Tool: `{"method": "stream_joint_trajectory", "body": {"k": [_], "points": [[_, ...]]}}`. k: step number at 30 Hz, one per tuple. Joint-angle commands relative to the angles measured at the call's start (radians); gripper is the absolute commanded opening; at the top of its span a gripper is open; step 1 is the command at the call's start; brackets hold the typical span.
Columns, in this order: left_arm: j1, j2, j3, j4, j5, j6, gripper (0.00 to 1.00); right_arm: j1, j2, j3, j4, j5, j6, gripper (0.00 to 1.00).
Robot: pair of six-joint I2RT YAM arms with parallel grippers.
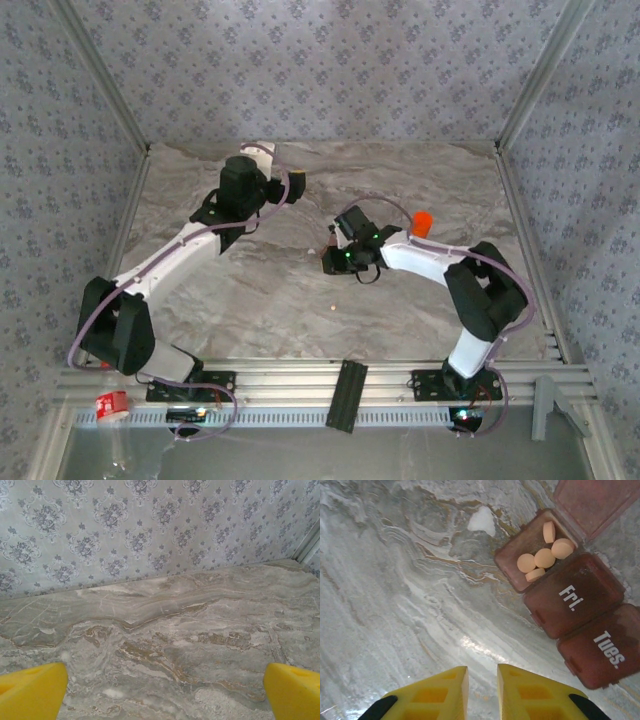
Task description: Sort the pills into containers
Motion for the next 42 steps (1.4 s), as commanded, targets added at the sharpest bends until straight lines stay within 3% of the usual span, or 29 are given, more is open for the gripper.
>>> {"method": "stream_joint_trajectory", "body": {"k": [1, 20, 24, 29, 34, 35, 37, 42], "points": [[0.007, 0.009, 0.018, 0.001, -0.009, -0.012, 1.0, -0.005, 0.032, -0.028, 0.013, 0.005, -0.004, 0.21], [0.008, 0.028, 0.019, 0.009, 0.0, -0.022, 1.0, -0.107, 0.072, -0.038, 0.031, 0.015, -0.026, 0.18], [0.008, 0.041, 0.024, -0.01, 0.026, -0.023, 1.0, -0.109, 0.018, -0.05, 0.005, -0.011, -0.034, 0.18], [0.016, 0.089, 0.054, -0.075, 0.055, -0.029, 1.0, -0.146, -0.089, -0.038, -0.046, -0.023, -0.032, 0.19], [0.019, 0.185, 0.148, -0.216, 0.111, -0.006, 0.98, -0.178, -0.054, 0.016, -0.076, 0.009, -0.033, 0.2], [0.018, 0.207, 0.171, -0.251, 0.12, 0.004, 0.98, -0.181, -0.038, 0.027, -0.08, 0.019, -0.031, 0.23], [0.019, 0.249, 0.214, -0.318, 0.134, 0.019, 0.97, -0.181, -0.01, 0.041, -0.077, 0.04, -0.03, 0.42], [0.018, 0.301, 0.253, -0.383, 0.153, 0.037, 0.97, -0.183, 0.037, 0.057, -0.076, 0.076, -0.033, 0.43]]}}
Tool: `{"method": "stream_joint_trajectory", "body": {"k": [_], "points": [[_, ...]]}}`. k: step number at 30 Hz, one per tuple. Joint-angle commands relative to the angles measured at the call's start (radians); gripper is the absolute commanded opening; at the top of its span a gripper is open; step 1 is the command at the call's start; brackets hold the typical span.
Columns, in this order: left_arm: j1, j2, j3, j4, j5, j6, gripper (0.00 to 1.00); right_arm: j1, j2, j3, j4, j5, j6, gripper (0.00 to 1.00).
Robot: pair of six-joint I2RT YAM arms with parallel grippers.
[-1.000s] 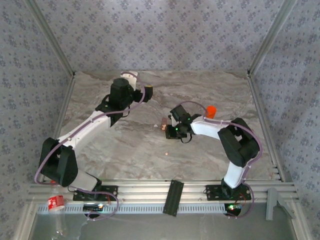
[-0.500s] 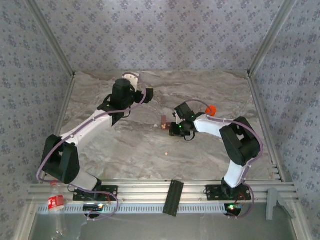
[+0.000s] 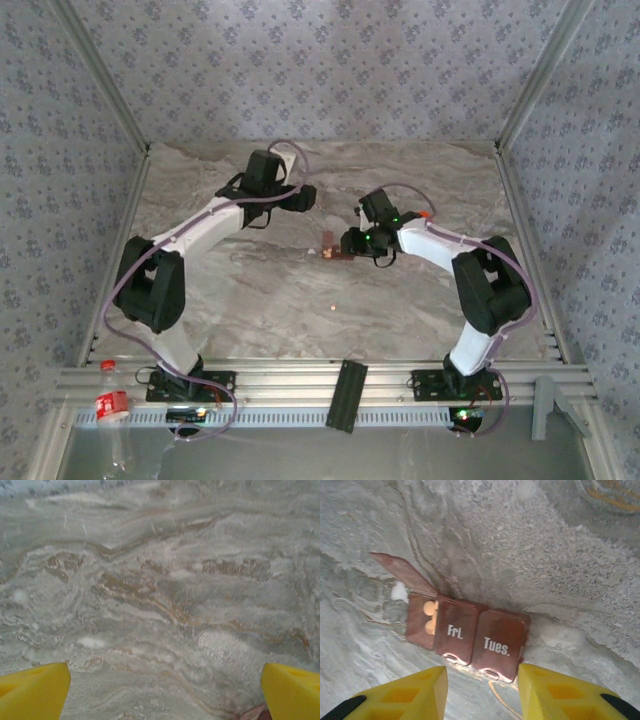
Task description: Sort the pills into containers
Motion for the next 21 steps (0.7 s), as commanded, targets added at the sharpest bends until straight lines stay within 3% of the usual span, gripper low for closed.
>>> {"method": "stream_joint_trajectory", "body": {"k": [1, 10, 21], "points": [[0.005, 0.016, 0.034, -0.084, 0.038, 0.03, 0.97, -0.003, 0.032, 0.026, -0.039, 0.046, -0.011, 0.42], [0.003, 0.062, 0.047, -0.113, 0.061, 0.047, 0.95, -0.02, 0.074, 0.042, -0.029, 0.057, -0.013, 0.37], [-0.014, 0.142, 0.11, -0.182, 0.1, 0.078, 0.84, -0.032, 0.119, 0.044, -0.017, 0.051, -0.011, 0.33]]}}
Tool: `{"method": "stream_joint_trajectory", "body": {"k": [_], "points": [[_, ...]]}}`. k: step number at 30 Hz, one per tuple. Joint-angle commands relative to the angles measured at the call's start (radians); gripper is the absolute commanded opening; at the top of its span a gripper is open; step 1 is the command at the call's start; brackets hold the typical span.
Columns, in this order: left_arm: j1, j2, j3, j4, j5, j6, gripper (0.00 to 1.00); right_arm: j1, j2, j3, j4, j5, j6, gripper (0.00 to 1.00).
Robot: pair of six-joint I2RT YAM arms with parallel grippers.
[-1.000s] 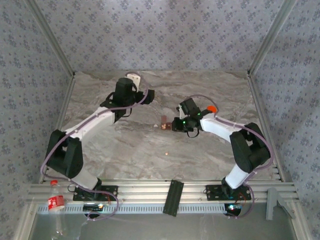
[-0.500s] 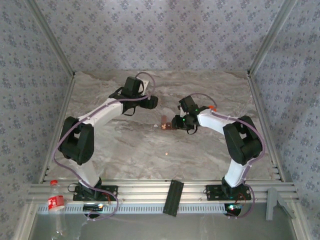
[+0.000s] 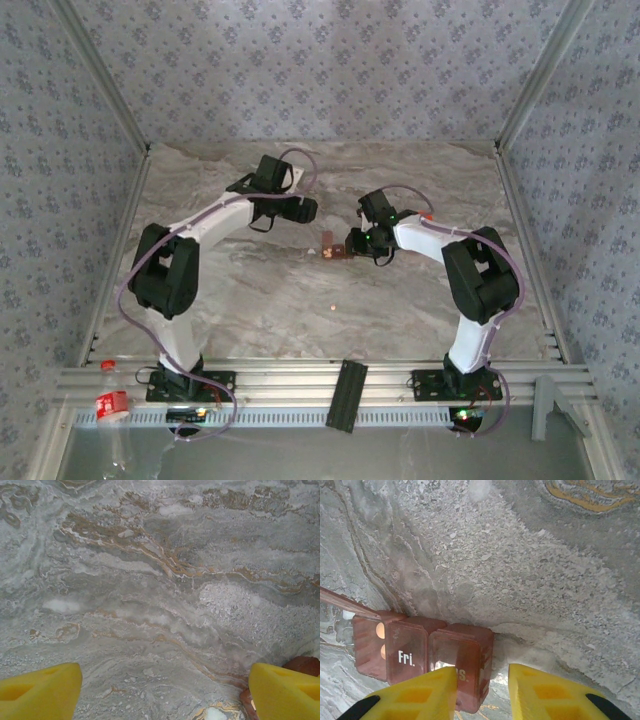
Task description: Sort the pills into containers
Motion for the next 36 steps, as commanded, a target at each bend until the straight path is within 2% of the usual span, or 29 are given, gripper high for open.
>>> {"method": "stream_joint_trajectory", "body": {"k": [1, 10, 13, 16, 19, 23, 36], "points": [[-0.013, 0.028, 0.05, -0.053, 0.029, 0.027, 0.83, -0.009, 0.04, 0.012, -0.016, 0.015, -0.008, 0.33], [-0.042, 0.135, 0.16, -0.169, 0.023, 0.042, 0.66, -0.009, 0.05, 0.0, -0.01, 0.015, 0.006, 0.32], [-0.05, 0.171, 0.201, -0.207, 0.019, 0.045, 0.57, -0.01, 0.053, -0.002, -0.01, 0.016, 0.011, 0.31], [-0.056, 0.199, 0.232, -0.235, 0.031, 0.047, 0.41, -0.011, 0.054, -0.006, -0.011, 0.018, 0.013, 0.31], [-0.062, 0.225, 0.256, -0.254, 0.052, 0.052, 0.21, -0.011, 0.057, -0.005, -0.011, 0.018, 0.015, 0.31], [-0.074, 0.251, 0.282, -0.267, 0.063, 0.059, 0.04, -0.011, 0.058, -0.005, -0.016, 0.018, 0.018, 0.31], [-0.097, 0.304, 0.34, -0.296, 0.104, 0.067, 0.01, -0.016, 0.068, -0.007, -0.011, 0.019, 0.026, 0.3]]}}
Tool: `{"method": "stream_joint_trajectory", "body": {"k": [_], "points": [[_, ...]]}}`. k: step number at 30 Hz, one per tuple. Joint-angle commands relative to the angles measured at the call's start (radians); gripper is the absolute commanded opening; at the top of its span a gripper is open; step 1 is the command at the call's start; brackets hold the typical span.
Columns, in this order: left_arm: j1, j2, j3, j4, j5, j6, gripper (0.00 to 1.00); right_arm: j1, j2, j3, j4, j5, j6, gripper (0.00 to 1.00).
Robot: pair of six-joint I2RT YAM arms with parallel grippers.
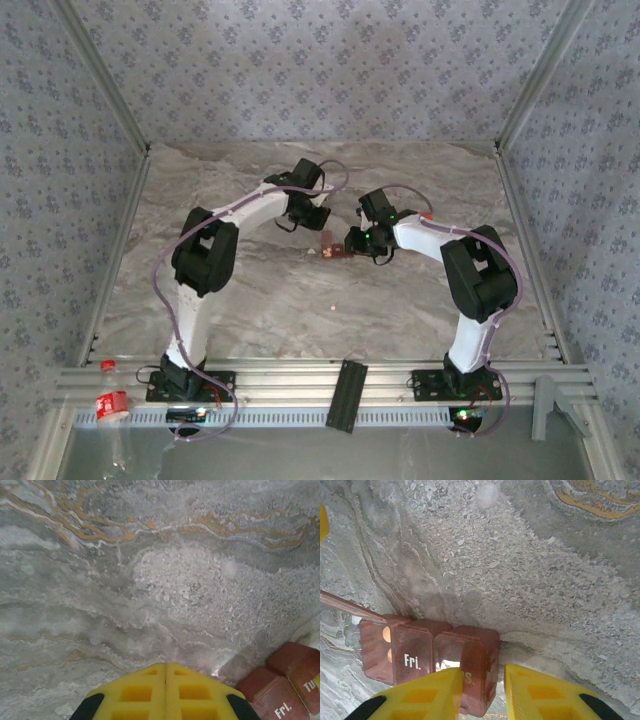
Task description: Sort the pills into containers
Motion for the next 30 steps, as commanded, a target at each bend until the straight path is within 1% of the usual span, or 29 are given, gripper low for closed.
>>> {"method": "stream_joint_trajectory", "body": {"k": [1, 9, 21, 30], "points": [[-0.006, 0.004, 0.028, -0.036, 0.039, 0.017, 0.01, -0.009, 0.054, -0.01, -0.038, 0.045, 0.017, 0.3], [-0.012, -0.045, -0.022, -0.018, 0.114, 0.012, 0.0, -0.011, 0.06, -0.013, -0.037, 0.048, 0.024, 0.29], [-0.039, -0.125, -0.098, -0.008, 0.146, 0.01, 0.0, -0.014, 0.066, -0.016, -0.031, 0.05, 0.032, 0.29], [-0.056, -0.138, -0.133, -0.006, 0.158, 0.007, 0.0, -0.015, 0.068, -0.02, -0.029, 0.05, 0.036, 0.28]]}}
